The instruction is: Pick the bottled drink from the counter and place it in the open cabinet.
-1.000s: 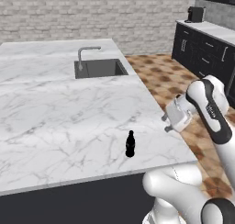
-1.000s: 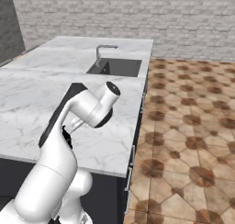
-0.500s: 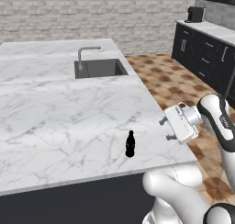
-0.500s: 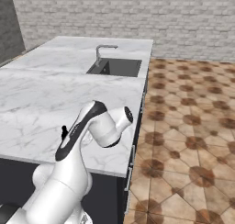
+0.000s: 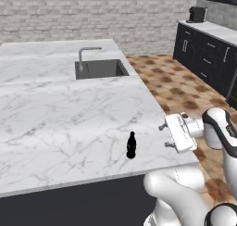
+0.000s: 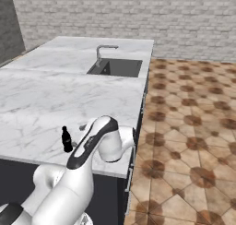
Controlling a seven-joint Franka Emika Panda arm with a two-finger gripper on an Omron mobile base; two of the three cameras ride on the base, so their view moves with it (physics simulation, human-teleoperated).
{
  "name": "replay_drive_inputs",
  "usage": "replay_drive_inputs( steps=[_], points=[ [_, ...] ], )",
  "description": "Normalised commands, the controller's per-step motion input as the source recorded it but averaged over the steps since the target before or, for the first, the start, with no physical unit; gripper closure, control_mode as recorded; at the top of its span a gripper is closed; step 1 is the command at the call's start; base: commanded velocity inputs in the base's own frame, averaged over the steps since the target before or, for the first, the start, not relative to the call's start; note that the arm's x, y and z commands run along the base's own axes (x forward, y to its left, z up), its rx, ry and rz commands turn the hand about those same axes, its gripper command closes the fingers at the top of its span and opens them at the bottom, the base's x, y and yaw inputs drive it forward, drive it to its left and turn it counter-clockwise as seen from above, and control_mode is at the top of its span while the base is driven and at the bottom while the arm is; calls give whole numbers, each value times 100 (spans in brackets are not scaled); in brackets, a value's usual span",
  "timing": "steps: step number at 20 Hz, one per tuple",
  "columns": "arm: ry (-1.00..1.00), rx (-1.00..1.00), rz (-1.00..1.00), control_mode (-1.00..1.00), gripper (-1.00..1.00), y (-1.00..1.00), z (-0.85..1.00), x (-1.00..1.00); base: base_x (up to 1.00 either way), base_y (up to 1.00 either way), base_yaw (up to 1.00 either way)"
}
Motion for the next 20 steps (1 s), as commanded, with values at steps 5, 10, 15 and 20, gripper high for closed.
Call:
replay_drive_inputs(
  steps=[5,10,15,20],
  points=[
    [10,19,2,-100,-100,3,-10,22,0,0,0],
    [14,10,3,-100,-100,8,-9,17,0,0,0],
    [10,1,3,-100,-100,4,-6,13,0,0,0],
    [0,0,3,-100,-100,2,-5,10,0,0,0]
  ],
)
